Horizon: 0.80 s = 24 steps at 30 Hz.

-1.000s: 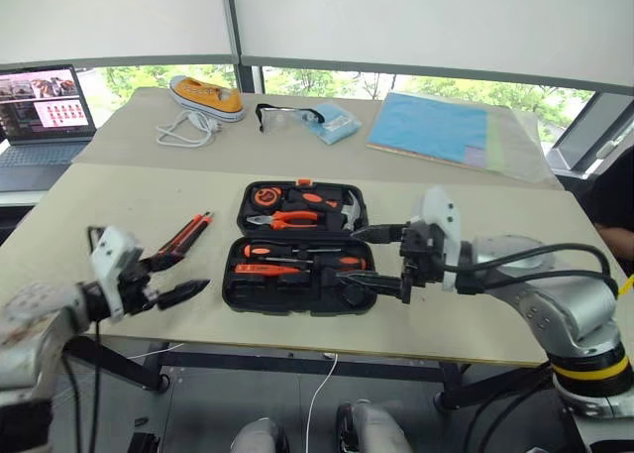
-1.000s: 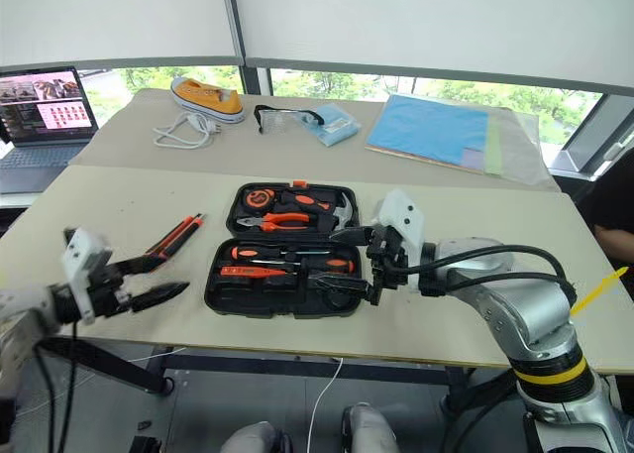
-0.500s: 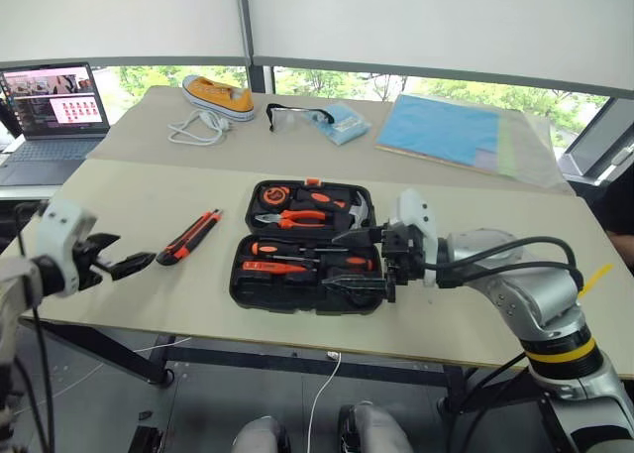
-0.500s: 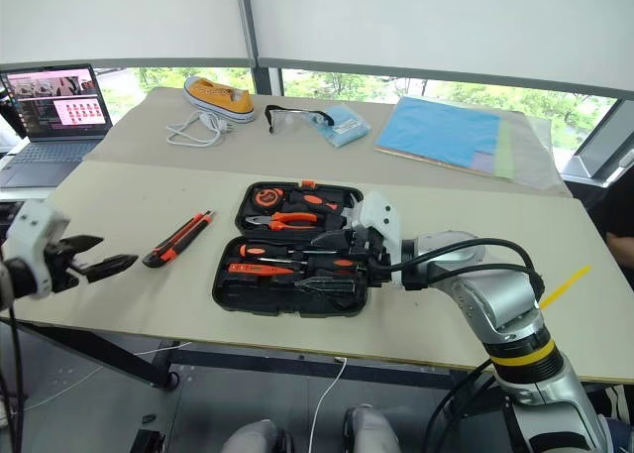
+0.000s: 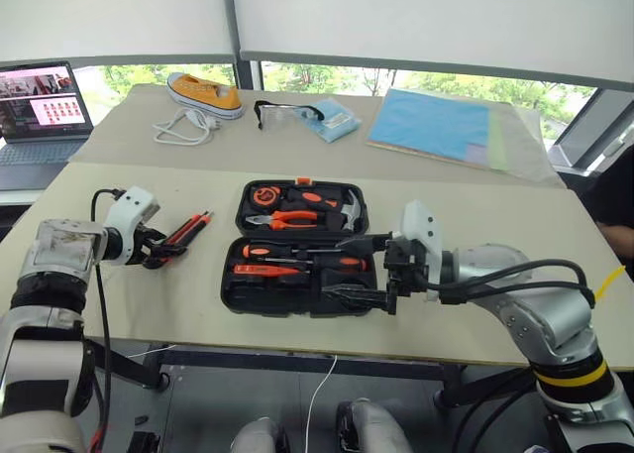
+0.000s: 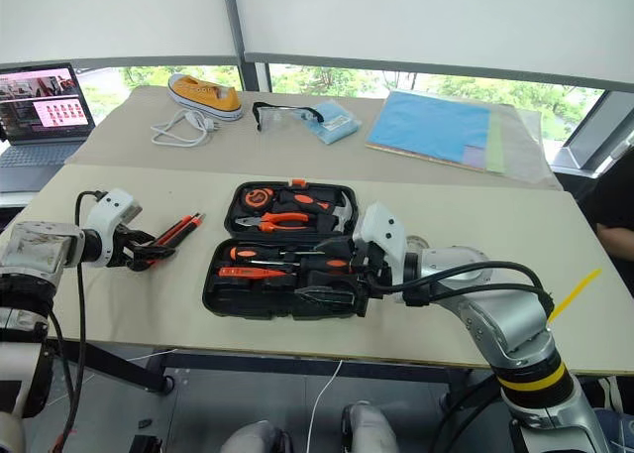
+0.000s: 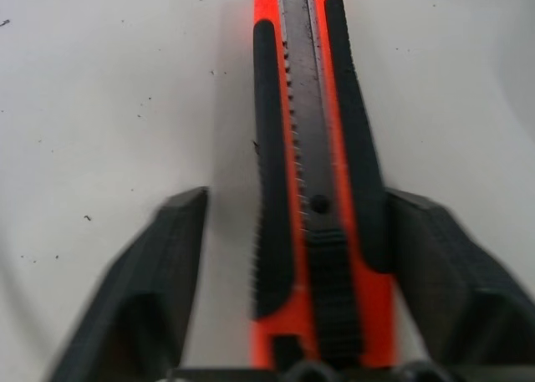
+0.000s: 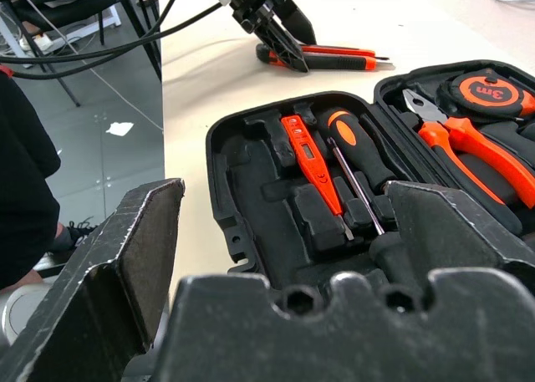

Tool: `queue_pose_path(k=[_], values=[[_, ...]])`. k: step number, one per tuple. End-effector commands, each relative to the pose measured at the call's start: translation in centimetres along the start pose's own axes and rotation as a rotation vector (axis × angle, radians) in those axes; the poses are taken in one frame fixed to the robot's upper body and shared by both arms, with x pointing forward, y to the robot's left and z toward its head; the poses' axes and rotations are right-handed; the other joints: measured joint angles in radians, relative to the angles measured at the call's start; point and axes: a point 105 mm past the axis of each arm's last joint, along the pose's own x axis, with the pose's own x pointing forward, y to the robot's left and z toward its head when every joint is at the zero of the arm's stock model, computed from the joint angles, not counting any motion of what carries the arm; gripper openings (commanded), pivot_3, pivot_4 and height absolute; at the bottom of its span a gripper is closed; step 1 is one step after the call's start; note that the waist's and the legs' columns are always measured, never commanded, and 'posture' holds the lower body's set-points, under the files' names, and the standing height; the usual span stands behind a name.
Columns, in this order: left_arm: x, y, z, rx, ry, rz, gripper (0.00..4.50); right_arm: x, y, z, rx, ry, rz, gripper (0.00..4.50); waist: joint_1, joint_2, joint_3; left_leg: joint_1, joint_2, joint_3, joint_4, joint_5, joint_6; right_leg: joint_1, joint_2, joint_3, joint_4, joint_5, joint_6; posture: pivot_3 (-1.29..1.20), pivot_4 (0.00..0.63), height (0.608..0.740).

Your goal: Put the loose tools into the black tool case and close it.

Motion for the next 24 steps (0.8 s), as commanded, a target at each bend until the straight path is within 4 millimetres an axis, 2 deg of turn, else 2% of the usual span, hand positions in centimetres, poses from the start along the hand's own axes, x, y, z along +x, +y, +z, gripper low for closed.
queue_pose_path(k=[1, 2, 5, 7, 8, 10, 14, 16, 20, 24], values=[[0.2, 0.1, -0.1, 0.051, -0.024, -0.004, 1.96, -0.8, 0.0, 1.1, -0.028, -0.027, -0.020, 4.50, 0.001, 0.000, 0.000, 0.000, 0.000, -0.001, 0.001, 0.000, 0.000, 0.000, 0.000, 0.001, 0.001, -0.001, 0.001, 0.00, 0.150, 0.718], [-0.1, 0.2, 0.5, 0.059, -0.062, -0.005, 1.71, -0.9, 0.0, 1.2, -0.025, -0.027, -0.020, 4.50, 0.002, 0.000, 0.000, 0.000, 0.000, -0.002, 0.003, 0.000, 0.000, 0.000, 0.000, 0.001, 0.002, -0.001, 0.001, 0.00, 0.150, 0.718], [-2.3, -0.8, 5.0, 0.134, -0.281, -0.115, 1.70, -1.4, 0.3, 1.2, -0.008, -0.020, -0.008, 4.50, 0.002, -0.001, 0.001, -0.001, 0.001, -0.006, 0.006, 0.000, 0.000, 0.000, 0.000, 0.001, 0.003, 0.000, 0.001, 0.00, 0.150, 0.718], [-4.0, -2.5, 7.2, 0.236, -0.380, -0.231, 1.70, -1.8, 0.5, 1.1, -0.001, -0.009, -0.002, 4.50, 0.003, -0.003, 0.002, -0.002, 0.002, -0.006, 0.007, 0.000, 0.000, 0.000, 0.000, 0.001, 0.003, 0.000, 0.000, 0.00, 0.150, 0.718], [-4.8, -4.1, 8.1, 0.312, -0.400, -0.311, 1.70, -2.1, 0.7, 0.9, 0.002, 0.001, -0.002, 4.50, 0.004, -0.003, 0.002, -0.003, 0.002, -0.007, 0.007, 0.000, 0.000, 0.000, 0.000, 0.000, 0.003, 0.001, -0.001, 0.00, 0.150, 0.718], [-5.4, -7.1, 8.9, 0.428, -0.397, -0.448, 1.70, -2.5, 0.9, 0.5, 0.004, 0.021, -0.005, 4.50, 0.006, -0.003, 0.002, -0.003, 0.002, -0.007, 0.007, 0.000, 0.001, 0.000, -0.001, -0.001, 0.003, 0.002, -0.003, 0.00, 0.150, 0.718], [-4.5, -12.7, 8.4, 0.587, -0.307, -0.655, 1.70, -3.0, 1.0, -0.4, -0.011, 0.062, -0.040, 4.50, 0.006, -0.003, 0.001, -0.003, 0.001, -0.007, 0.007, 0.000, 0.001, 0.000, -0.001, 0.000, 0.003, 0.001, -0.002, 0.00, 0.150, 0.718], [-3.3, -14.4, 7.5, 0.660, -0.252, -0.700, 1.70, -3.0, 1.2, -0.5, -0.008, 0.064, -0.046, 4.50, 0.006, -0.003, 0.001, -0.002, 0.001, -0.007, 0.007, 0.000, 0.001, 0.000, 0.000, 0.001, 0.003, 0.000, 0.000, 0.00, 0.150, 0.718], [-2.0, -16.6, 6.5, 0.689, -0.212, -0.773, 1.70, -3.0, 1.5, -0.5, -0.003, 0.059, -0.059, 4.50, 0.001, -0.003, 0.002, -0.001, 0.001, -0.007, 0.008, 0.000, 0.000, 0.001, 0.002, 0.009, 0.003, -0.003, 0.005, 0.00, 0.150, 0.718], [-0.7, -17.4, 5.4, 0.687, -0.146, -0.813, 1.70, -3.2, 1.6, -0.8, -0.004, 0.070, -0.092, 4.50, 0.003, -0.003, 0.002, -0.001, 0.002, -0.007, 0.008, 0.001, 0.000, 0.001, 0.003, 0.011, 0.003, -0.003, 0.005, 0.00, 0.150, 0.718]])
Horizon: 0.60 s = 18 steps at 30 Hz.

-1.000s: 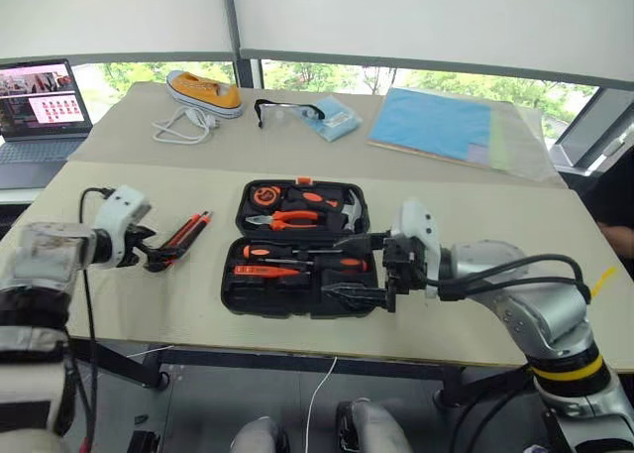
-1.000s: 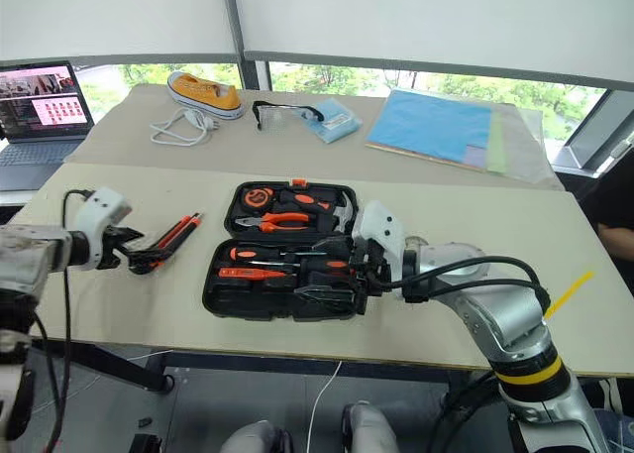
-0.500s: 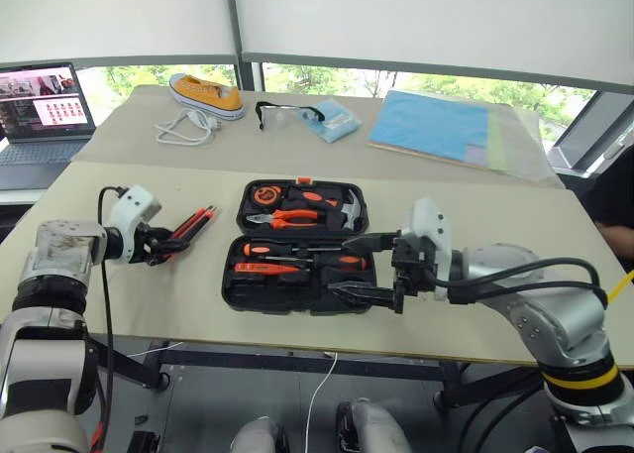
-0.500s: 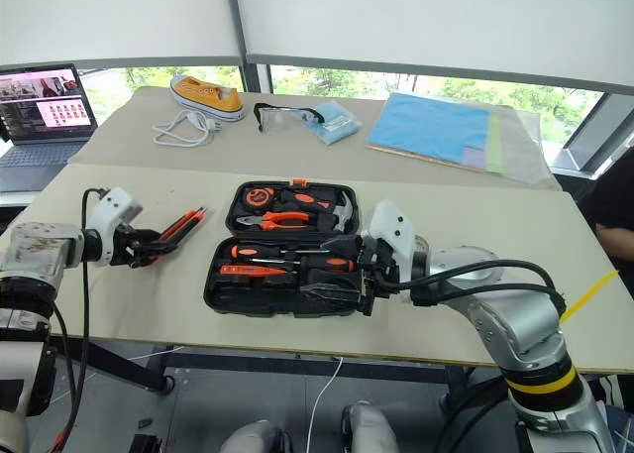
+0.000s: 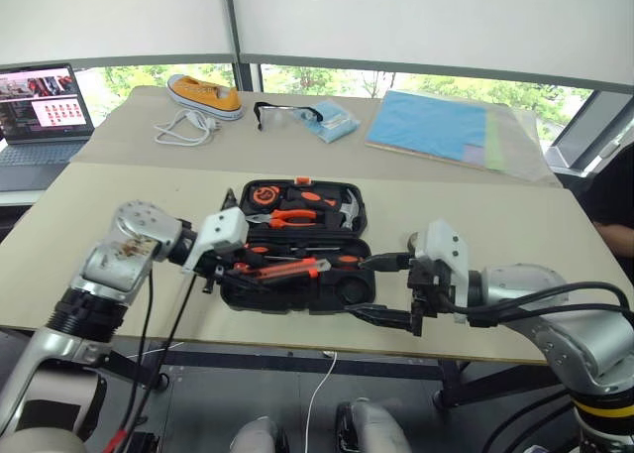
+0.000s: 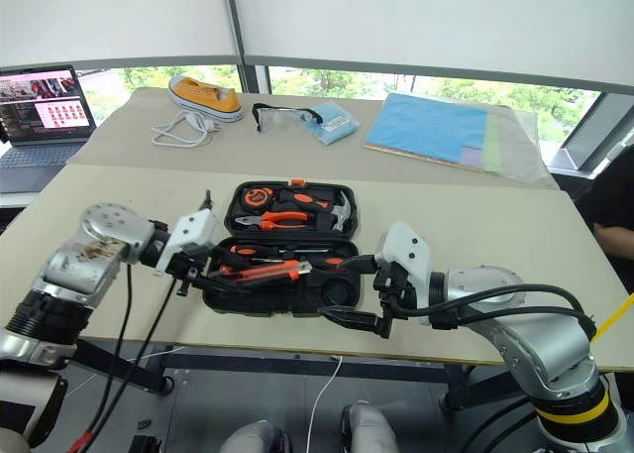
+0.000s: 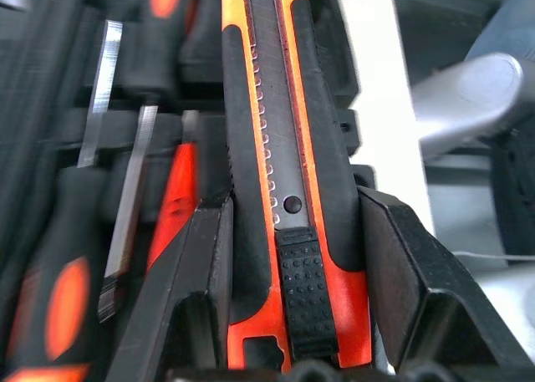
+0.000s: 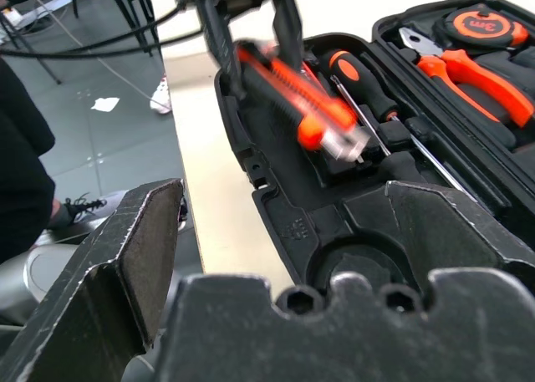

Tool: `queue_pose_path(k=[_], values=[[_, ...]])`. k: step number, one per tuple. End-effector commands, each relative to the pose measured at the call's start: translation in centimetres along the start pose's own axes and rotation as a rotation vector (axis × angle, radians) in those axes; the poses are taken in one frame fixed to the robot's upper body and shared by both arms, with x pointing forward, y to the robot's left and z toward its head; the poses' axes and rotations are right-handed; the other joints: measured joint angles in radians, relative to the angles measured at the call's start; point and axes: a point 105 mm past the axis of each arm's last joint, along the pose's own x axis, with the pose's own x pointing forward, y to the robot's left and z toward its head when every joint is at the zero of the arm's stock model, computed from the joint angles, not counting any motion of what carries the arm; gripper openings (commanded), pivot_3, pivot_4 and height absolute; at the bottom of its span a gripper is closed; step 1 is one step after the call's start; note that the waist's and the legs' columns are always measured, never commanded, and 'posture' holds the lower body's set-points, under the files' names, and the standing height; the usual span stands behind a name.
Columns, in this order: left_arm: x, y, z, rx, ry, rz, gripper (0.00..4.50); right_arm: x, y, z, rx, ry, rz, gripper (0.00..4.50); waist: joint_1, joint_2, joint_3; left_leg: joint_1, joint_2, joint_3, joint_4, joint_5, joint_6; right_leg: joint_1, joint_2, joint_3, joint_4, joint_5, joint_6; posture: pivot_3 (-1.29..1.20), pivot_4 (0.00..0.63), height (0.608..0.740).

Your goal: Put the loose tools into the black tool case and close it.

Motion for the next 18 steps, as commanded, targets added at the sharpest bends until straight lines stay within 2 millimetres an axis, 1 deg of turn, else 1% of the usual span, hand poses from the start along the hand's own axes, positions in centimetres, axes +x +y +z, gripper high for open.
queue_pose_path(k=[1, 5, 7, 8, 11, 12, 13, 16, 18], values=[[0.6, 0.1, -0.1, 0.027, 0.050, -0.024, 1.70, -0.4, 0.2, 0.8, -0.043, -0.020, -0.038, 4.50, 0.003, 0.000, 0.000, 0.000, 0.000, 0.000, 0.000, 0.000, 0.000, 0.000, 0.000, 0.000, 0.000, 0.000, 0.000, 0.00, 0.150, 0.718], [0.6, 0.3, -0.4, 0.028, 0.050, -0.038, 1.70, -0.4, 0.2, 0.7, -0.038, -0.027, -0.056, 4.50, 0.004, 0.000, 0.000, 0.000, -0.001, 0.000, 0.000, 0.000, 0.001, 0.000, 0.000, 0.000, 0.000, 0.000, 0.000, 0.00, 0.150, 0.718], [0.6, 0.0, -0.2, 0.024, 0.032, -0.078, 2.71, -0.4, 0.2, 0.7, -0.039, -0.027, -0.065, 4.50, 0.005, 0.000, 0.000, -0.001, -0.001, 0.000, 0.000, 0.000, 0.001, 0.000, 0.000, 0.000, -0.001, 0.000, 0.000, 0.00, 0.150, 0.718], [0.6, -0.3, -0.1, 0.024, 0.024, -0.103, 2.92, -0.4, 0.1, 0.6, -0.039, -0.026, -0.070, 4.50, 0.006, 0.000, 0.000, -0.001, -0.001, 0.000, 0.000, -0.001, 0.001, 0.000, 0.000, 0.000, -0.001, 0.000, 0.000, 0.00, 0.150, 0.718], [0.5, -0.1, -0.1, 0.061, 0.038, -0.091, 4.04, -0.4, 0.0, 0.4, -0.037, -0.025, -0.083, 4.50, 0.007, 0.000, 0.000, -0.001, -0.001, 0.000, 0.000, -0.001, 0.002, 0.000, -0.001, 0.000, -0.001, 0.000, 0.000, 0.00, 0.150, 0.718], [0.4, 0.1, 0.2, 0.061, 0.023, -0.081, 4.35, -0.4, 0.0, 0.4, -0.037, -0.025, -0.084, 4.50, 0.007, 0.000, 0.000, -0.001, -0.001, 0.000, 0.000, -0.001, 0.002, 0.000, 0.000, 0.000, -0.001, 0.000, 0.000, 0.00, 0.150, 0.718], [0.2, 0.4, 0.6, 0.059, 0.010, -0.070, 4.48, -0.4, 0.0, 0.3, -0.037, -0.024, -0.084, 4.50, 0.008, 0.000, 0.000, -0.001, -0.001, 0.000, 0.000, -0.001, 0.002, 0.000, -0.001, 0.000, -0.001, 0.000, 0.000, 0.00, 0.150, 0.718], [0.0, 0.8, 1.0, 0.062, -0.012, -0.050, 4.48, -0.5, 0.1, 0.3, -0.037, -0.022, -0.084, 4.50, 0.010, 0.000, 0.000, -0.001, -0.001, 0.000, 0.000, -0.001, 0.002, 0.000, -0.001, 0.000, -0.001, 0.000, 0.000, 0.00, 0.150, 0.718], [-0.1, 0.9, 1.2, 0.070, -0.027, -0.038, 3.93, -0.5, 0.1, 0.2, -0.037, -0.021, -0.083, 4.50, 0.010, 0.000, 0.000, -0.001, -0.001, 0.000, 0.000, -0.001, 0.002, 0.000, 0.000, 0.000, -0.001, 0.000, 0.000, 0.00, 0.150, 0.718]])
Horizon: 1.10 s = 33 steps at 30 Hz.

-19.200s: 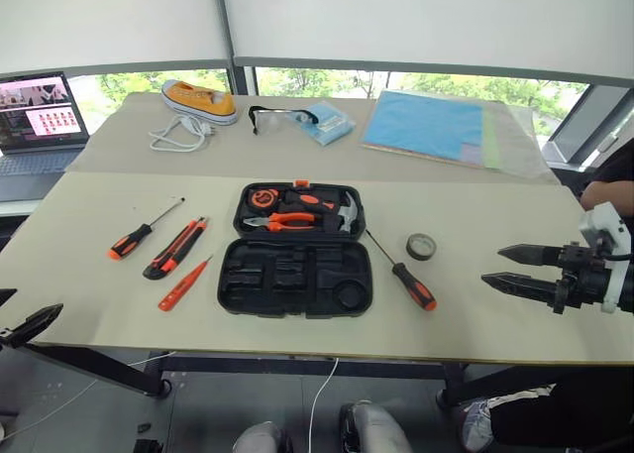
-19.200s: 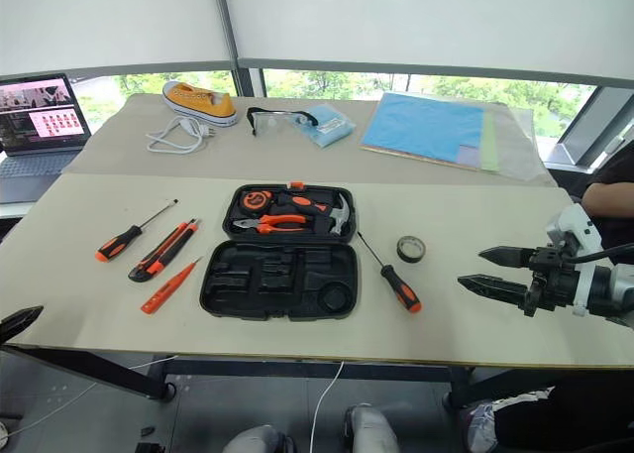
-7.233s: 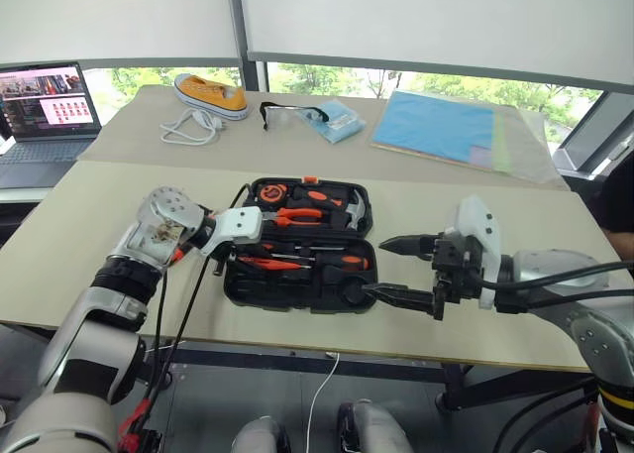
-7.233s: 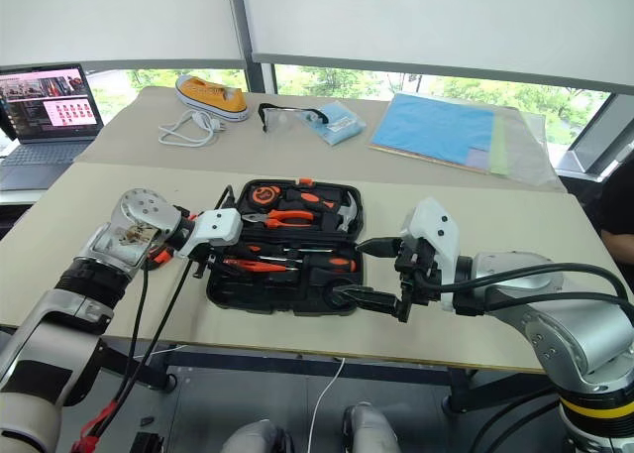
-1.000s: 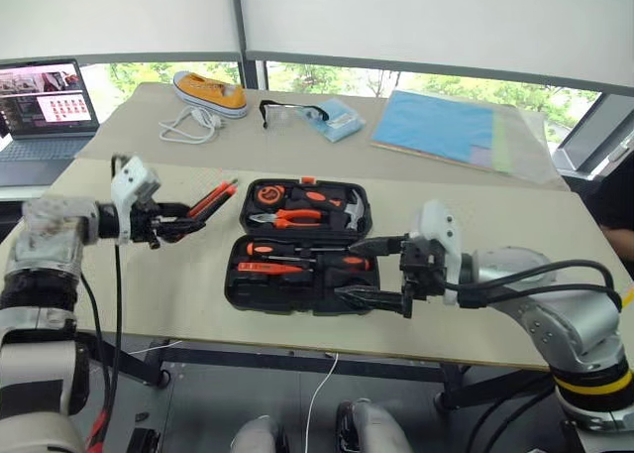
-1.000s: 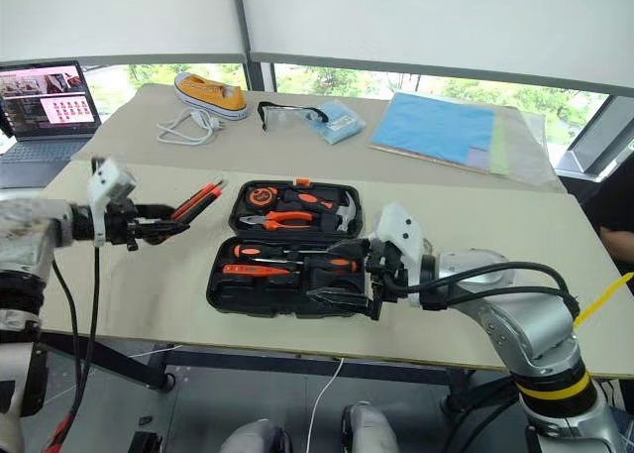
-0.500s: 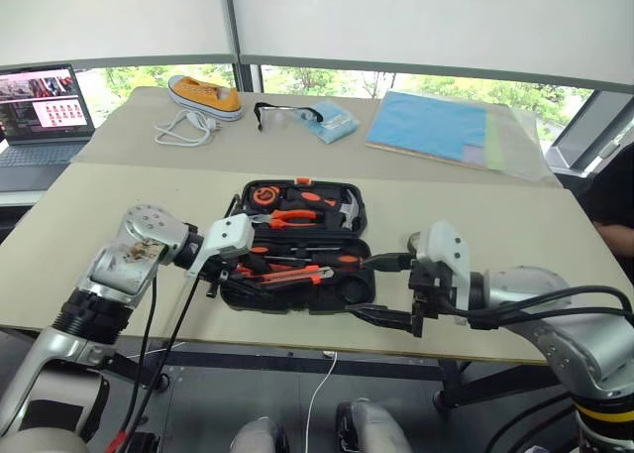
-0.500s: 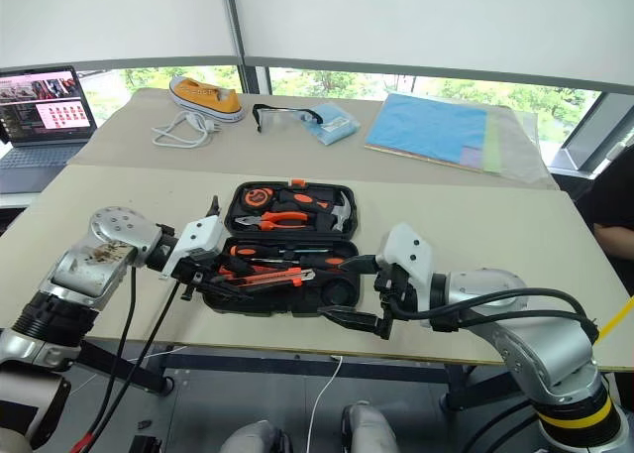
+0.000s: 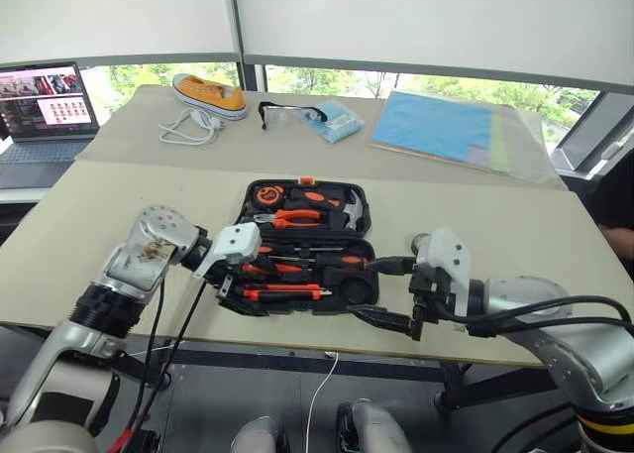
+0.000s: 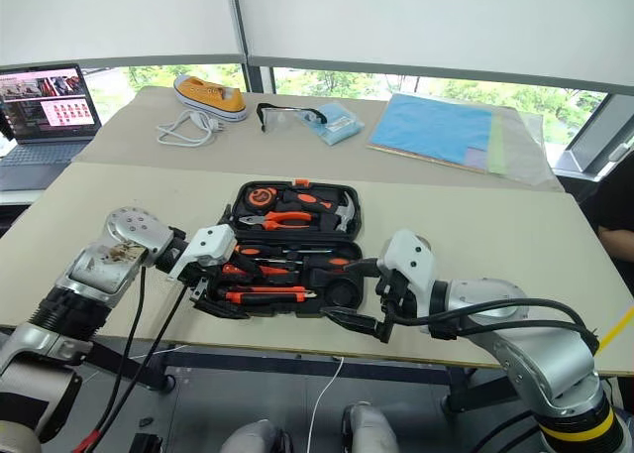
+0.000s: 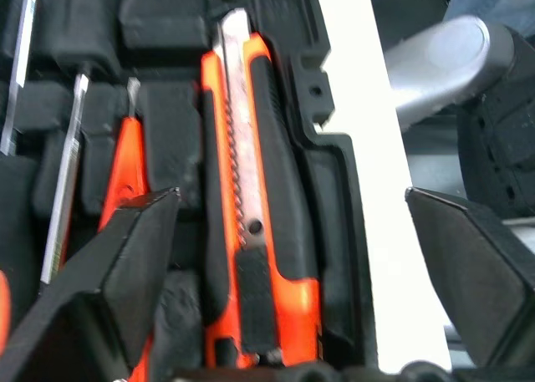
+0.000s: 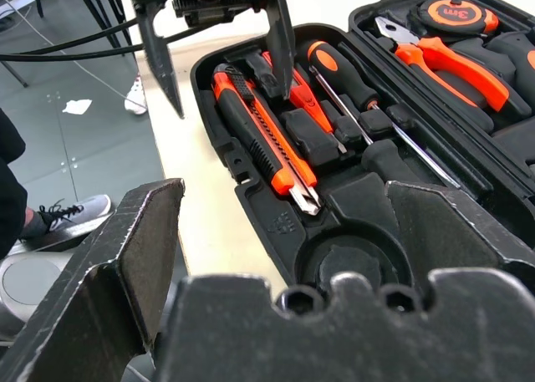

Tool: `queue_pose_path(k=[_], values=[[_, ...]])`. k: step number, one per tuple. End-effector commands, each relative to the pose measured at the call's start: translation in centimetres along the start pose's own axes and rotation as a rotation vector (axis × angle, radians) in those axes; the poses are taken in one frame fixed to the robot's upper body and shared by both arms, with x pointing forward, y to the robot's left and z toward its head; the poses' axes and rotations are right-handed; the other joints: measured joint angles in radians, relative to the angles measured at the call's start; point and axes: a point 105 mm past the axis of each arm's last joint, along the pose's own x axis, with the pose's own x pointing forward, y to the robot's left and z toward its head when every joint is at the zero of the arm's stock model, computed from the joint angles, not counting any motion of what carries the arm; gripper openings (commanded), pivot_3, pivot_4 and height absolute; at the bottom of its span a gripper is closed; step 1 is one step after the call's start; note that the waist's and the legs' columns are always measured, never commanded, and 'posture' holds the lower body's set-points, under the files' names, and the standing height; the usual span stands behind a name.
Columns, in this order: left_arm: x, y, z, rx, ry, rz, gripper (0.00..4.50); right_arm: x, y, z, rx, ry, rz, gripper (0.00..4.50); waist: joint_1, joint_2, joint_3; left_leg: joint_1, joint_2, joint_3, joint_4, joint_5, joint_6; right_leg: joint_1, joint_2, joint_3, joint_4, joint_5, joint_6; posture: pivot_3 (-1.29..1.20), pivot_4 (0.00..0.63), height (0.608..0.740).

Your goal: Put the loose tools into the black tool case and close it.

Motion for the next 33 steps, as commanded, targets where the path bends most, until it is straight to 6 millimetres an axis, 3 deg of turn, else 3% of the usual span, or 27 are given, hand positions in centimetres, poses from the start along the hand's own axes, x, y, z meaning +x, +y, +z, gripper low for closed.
queue_pose_path(k=[1, 11, 20, 26, 31, 33], values=[[-1.1, 0.6, 1.4, 0.041, -0.050, 0.042, 3.76, -0.4, 0.1, 1.0, -0.053, -0.036, -0.011, 4.50, 0.000, 0.000, 0.000, 0.000, 0.000, 0.000, 0.000, 0.000, 0.000, 0.000, 0.000, 0.000, 0.000, 0.000, 0.000, 0.00, 0.150, 0.718], [0.5, 0.3, 0.4, 0.077, -0.014, 0.021, 0.11, -0.4, 0.0, 1.2, -0.061, -0.031, -0.004, 4.50, 0.003, 0.000, 0.000, 0.000, 0.000, 0.000, 0.000, 0.000, 0.000, 0.000, 0.000, 0.000, 0.000, 0.000, 0.000, 0.00, 0.150, 0.718], [2.4, 0.0, -2.2, 0.157, 0.141, 0.006, 0.04, -0.3, 0.0, 1.5, -0.054, -0.041, -0.014, 4.50, 0.006, 0.000, 0.000, 0.002, 0.000, -0.001, 0.000, 0.000, 0.001, 0.003, 0.000, 0.000, -0.001, 0.000, 0.000, 0.00, 0.150, 0.718], [2.8, 0.3, -2.6, 0.151, 0.153, 0.024, 0.04, -0.4, -0.4, 1.4, -0.046, -0.043, -0.035, 4.50, 0.009, 0.001, -0.002, 0.006, 0.000, -0.001, 0.000, -0.001, 0.001, 0.007, -0.001, 0.000, -0.001, 0.000, 0.000, 0.00, 0.150, 0.718], [1.1, 1.4, -0.4, 0.083, 0.044, 0.080, 0.04, -0.9, -1.3, 0.7, -0.033, -0.016, -0.086, 4.50, 0.013, 0.001, -0.002, 0.007, 0.000, -0.001, 0.000, -0.001, 0.002, 0.008, -0.001, 0.000, -0.001, 0.000, 0.001, 0.00, 0.150, 0.718], [-0.2, 1.5, 1.4, 0.019, -0.068, 0.082, 0.53, -1.6, -2.1, 0.1, -0.014, 0.009, -0.122, 4.50, 0.013, 0.001, -0.002, 0.006, 0.000, -0.001, 0.000, -0.001, 0.002, 0.008, -0.001, 0.000, -0.001, 0.000, 0.001, 0.00, 0.150, 0.718]])
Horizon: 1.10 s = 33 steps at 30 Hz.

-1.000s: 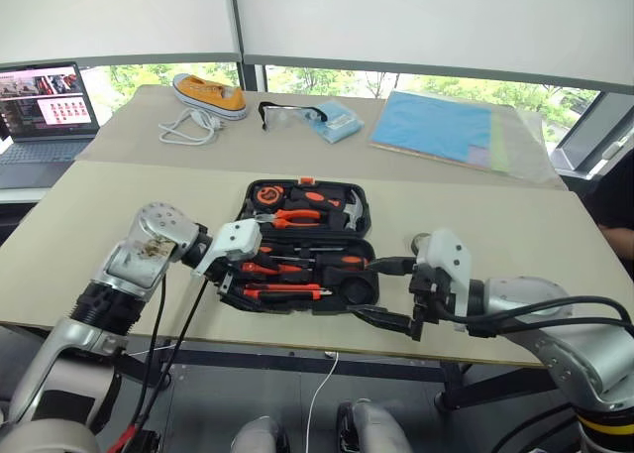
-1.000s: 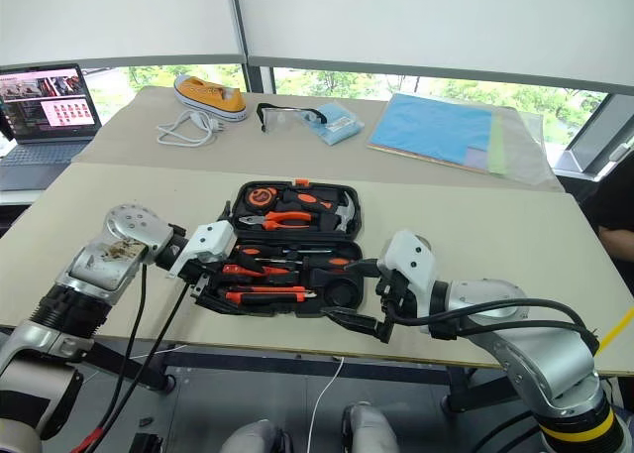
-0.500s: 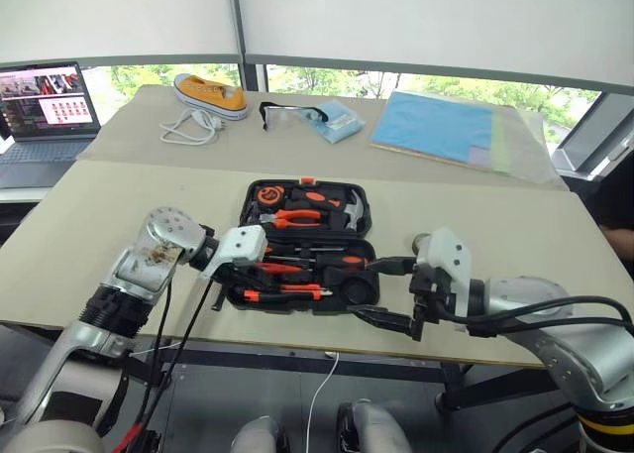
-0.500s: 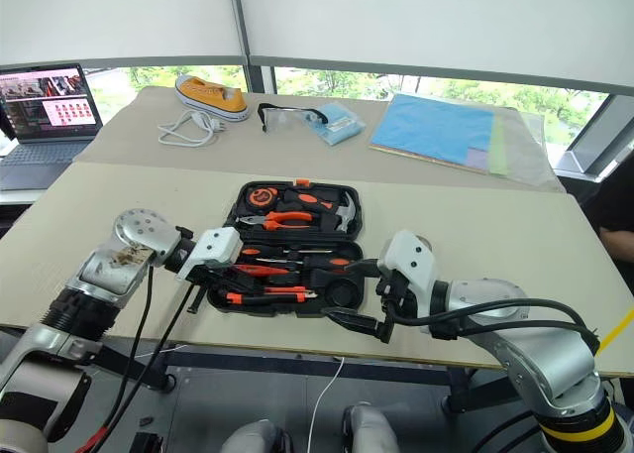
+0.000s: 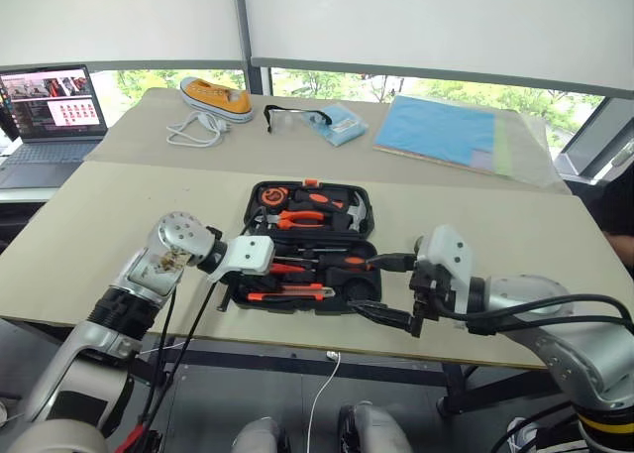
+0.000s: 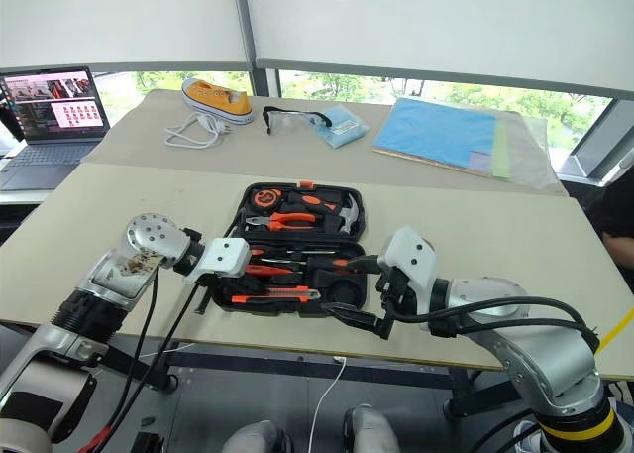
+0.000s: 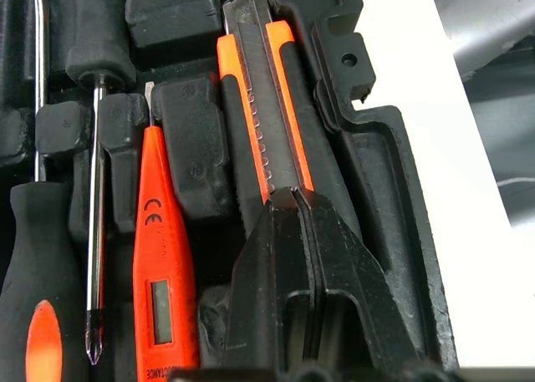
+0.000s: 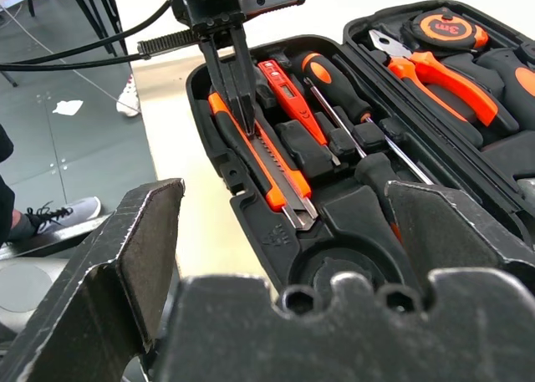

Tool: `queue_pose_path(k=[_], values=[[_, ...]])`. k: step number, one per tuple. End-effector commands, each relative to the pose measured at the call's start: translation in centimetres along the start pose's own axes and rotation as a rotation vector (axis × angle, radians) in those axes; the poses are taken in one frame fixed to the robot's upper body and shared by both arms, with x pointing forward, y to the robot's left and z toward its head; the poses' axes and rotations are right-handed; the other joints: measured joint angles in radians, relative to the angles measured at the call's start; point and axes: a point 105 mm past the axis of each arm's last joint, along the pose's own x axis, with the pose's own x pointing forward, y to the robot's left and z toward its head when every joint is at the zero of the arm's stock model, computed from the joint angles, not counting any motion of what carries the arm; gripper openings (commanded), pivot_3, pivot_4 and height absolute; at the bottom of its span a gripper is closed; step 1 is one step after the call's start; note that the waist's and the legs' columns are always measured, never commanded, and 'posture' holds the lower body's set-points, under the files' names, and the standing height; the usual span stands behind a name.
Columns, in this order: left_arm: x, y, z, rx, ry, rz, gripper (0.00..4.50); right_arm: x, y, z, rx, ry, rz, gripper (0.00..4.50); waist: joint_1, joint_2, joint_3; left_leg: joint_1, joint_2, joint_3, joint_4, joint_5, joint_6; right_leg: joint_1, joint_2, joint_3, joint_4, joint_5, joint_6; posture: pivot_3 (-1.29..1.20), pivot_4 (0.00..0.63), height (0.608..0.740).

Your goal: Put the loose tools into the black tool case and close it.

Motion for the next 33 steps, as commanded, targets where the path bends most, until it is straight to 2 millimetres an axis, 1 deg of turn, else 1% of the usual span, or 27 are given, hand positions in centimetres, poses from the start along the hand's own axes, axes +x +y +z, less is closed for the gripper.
queue_pose_path(k=[1, 3, 4, 5, 7, 8, 9, 11, 12, 15, 18, 20, 21, 25, 26, 28, 29, 30, 31, 32, 33], values=[[-2.8, 1.0, 2.9, -0.100, -0.169, 0.035, 0.68, -1.7, -1.9, -0.1, -0.002, 0.017, -0.092, 4.50, 0.000, 0.000, 0.000, -0.001, 0.000, 0.000, 0.000, 0.000, 0.000, 0.000, 0.000, 0.000, 0.000, 0.000, 0.000, 0.00, 0.150, 0.718], [-4.1, 1.3, 4.4, -0.122, -0.266, 0.063, 1.47, -2.5, -3.1, -0.6, 0.019, 0.044, -0.131, 4.50, 0.000, 0.000, 0.000, -0.002, 0.000, 0.000, 0.000, 0.000, 0.000, -0.001, 0.000, -0.001, 0.000, 0.000, 0.000, 0.00, 0.150, 0.718], [-4.6, 1.6, 5.1, -0.135, -0.314, 0.087, 1.77, -2.8, -4.0, -0.9, 0.019, 0.063, -0.158, 4.50, 0.000, 0.000, 0.000, -0.002, 0.000, -0.001, 0.000, 0.000, 0.000, -0.001, 0.000, -0.001, -0.001, 0.000, 0.000, 0.00, 0.150, 0.718], [-5.1, 1.9, 5.7, -0.150, -0.358, 0.109, 2.19, -3.1, -5.0, -1.3, 0.012, 0.087, -0.192, 4.50, 0.000, 0.000, 0.000, -0.002, 0.000, -0.001, 0.000, 0.000, 0.000, -0.001, 0.000, -0.001, -0.001, 0.000, 0.000, 0.00, 0.150, 0.718], [-5.8, 2.5, 6.9, -0.169, -0.448, 0.157, 2.85, -3.4, -7.6, -2.4, -0.012, 0.148, -0.270, 4.50, -0.002, 0.000, 0.000, -0.002, 0.000, -0.001, 0.000, 0.000, 0.000, -0.001, 0.000, -0.001, -0.001, 0.000, 0.000, 0.00, 0.150, 0.718], [-6.0, 2.7, 7.3, -0.179, -0.472, 0.168, 3.25, -3.5, -8.6, -3.0, -0.022, 0.174, -0.298, 4.50, -0.004, 0.000, 0.000, -0.002, 0.000, 0.000, 0.000, 0.000, 0.000, -0.001, 0.000, 0.000, -0.001, 0.000, 0.000, 0.00, 0.150, 0.718], [-6.1, 2.6, 7.8, -0.181, -0.489, 0.171, 3.56, -3.4, -9.9, -3.6, -0.019, 0.202, -0.324, 4.50, -0.005, 0.000, 0.000, -0.002, 0.000, 0.000, 0.000, 0.000, 0.000, -0.001, 0.000, 0.000, -0.001, 0.000, 0.001, 0.00, 0.150, 0.718], [-5.9, 2.4, 8.3, -0.174, -0.497, 0.167, 4.28, -3.1, -11.3, -4.4, -0.018, 0.237, -0.340, 4.50, -0.011, 0.000, 0.000, -0.001, 0.000, 0.000, 0.000, 0.000, 0.001, -0.001, 0.000, 0.000, -0.001, 0.000, 0.001, 0.00, 0.150, 0.718], [-5.8, 2.3, 8.5, -0.166, -0.497, 0.166, 4.41, -3.0, -11.7, -4.8, -0.020, 0.253, -0.339, 4.50, -0.013, 0.000, 0.000, -0.002, -0.001, 0.000, 0.000, 0.000, 0.001, -0.001, 0.000, 0.000, -0.001, 0.000, 0.001, 0.00, 0.150, 0.718], [-5.4, 1.9, 8.8, -0.165, -0.483, 0.181, 4.41, -2.5, -13.2, -6.2, -0.014, 0.315, -0.339, 4.50, -0.021, 0.000, 0.000, -0.001, 0.000, 0.000, 0.000, 0.000, 0.000, -0.001, 0.000, 0.000, -0.001, 0.000, 0.001, 0.00, 0.150, 0.718], [-5.2, 1.6, 8.7, -0.165, -0.474, 0.197, 4.41, -2.2, -13.6, -7.0, -0.002, 0.340, -0.319, 4.50, -0.024, 0.000, 0.000, -0.002, 0.000, 0.000, 0.000, 0.000, 0.000, -0.001, 0.000, 0.000, -0.001, 0.000, 0.000, 0.00, 0.150, 0.718], [-5.3, 1.6, 8.4, -0.175, -0.467, 0.218, 4.50, -1.6, -13.6, -7.3, 0.003, 0.337, -0.302, 3.98, -0.023, 0.000, 0.001, -0.002, 0.000, 0.000, 0.000, 0.000, 0.000, -0.001, 0.000, 0.000, -0.001, 0.000, 0.001, 0.00, 0.150, 0.718], [-5.3, 1.6, 8.3, -0.179, -0.463, 0.225, 4.50, -1.4, -13.7, -7.4, 0.003, 0.336, -0.300, 3.81, -0.024, 0.000, 0.001, -0.002, 0.000, 0.000, 0.000, 0.000, 0.000, -0.001, 0.000, 0.000, -0.001, 0.000, 0.001, 0.00, 0.150, 0.718], [-5.1, 1.2, 7.7, -0.174, -0.439, 0.227, 4.50, -1.0, -14.6, -8.1, -0.010, 0.341, -0.332, 2.34, -0.025, 0.000, 0.001, -0.001, 0.000, 0.001, 0.000, 0.001, -0.001, -0.001, 0.000, 0.000, 0.000, 0.000, 0.001, 0.00, 0.150, 0.718], [-5.0, 1.1, 7.6, -0.174, -0.435, 0.225, 4.50, -0.9, -14.7, -8.3, -0.014, 0.342, -0.335, 2.09, -0.024, 0.000, 0.001, -0.001, 0.000, 0.001, 0.000, 0.001, -0.001, -0.001, 0.000, 0.000, 0.000, 0.000, 0.001, 0.00, 0.150, 0.718], [-4.7, 0.6, 7.4, -0.178, -0.421, 0.199, 4.50, -0.8, -14.2, -8.4, -0.005, 0.326, -0.309, 1.41, -0.024, 0.000, 0.001, -0.001, 0.000, 0.001, 0.000, 0.001, -0.001, -0.001, -0.001, 0.000, 0.000, 0.000, 0.001, 0.00, 0.150, 0.718], [-4.5, 0.1, 7.1, -0.175, -0.408, 0.175, 4.50, -0.8, -13.6, -8.0, -0.010, 0.307, -0.281, 1.13, -0.024, 0.000, 0.001, -0.001, 0.000, 0.001, 0.000, 0.001, -0.001, -0.001, -0.001, 0.000, 0.000, 0.000, 0.001, 0.00, 0.150, 0.718], [-4.3, -0.3, 6.9, -0.171, -0.395, 0.157, 4.50, -0.7, -13.1, -7.3, -0.015, 0.284, -0.256, 0.53, -0.024, 0.000, 0.001, -0.001, 0.000, 0.001, 0.000, 0.001, -0.001, -0.001, -0.001, 0.000, 0.000, 0.000, 0.001, 0.00, 0.150, 0.718], [-4.1, -0.6, 6.7, -0.164, -0.382, 0.144, 4.50, -0.6, -12.6, -6.4, -0.021, 0.258, -0.233, 0.33, -0.024, 0.000, 0.001, -0.001, 0.000, 0.001, 0.000, 0.001, -0.001, -0.001, -0.001, 0.000, 0.000, 0.000, 0.001, 0.00, 0.150, 0.718], [-4.1, -0.7, 6.6, -0.156, -0.372, 0.136, 4.50, -0.5, -12.1, -5.4, -0.029, 0.232, -0.209, 0.04, -0.024, 0.001, 0.001, -0.001, 0.000, 0.001, 0.000, 0.001, -0.001, -0.001, -0.001, 0.000, 0.000, 0.000, 0.000, 0.00, 0.150, 0.718], [-4.0, -0.9, 6.4, -0.148, -0.362, 0.126, 4.50, -0.2, -11.2, -4.1, -0.035, 0.195, -0.160, 0.04, -0.024, 0.002, 0.001, -0.001, 0.000, 0.001, 0.000, 0.001, -0.001, -0.001, -0.001, 0.000, 0.000, 0.000, 0.000, 0.00, 0.150, 0.718]])
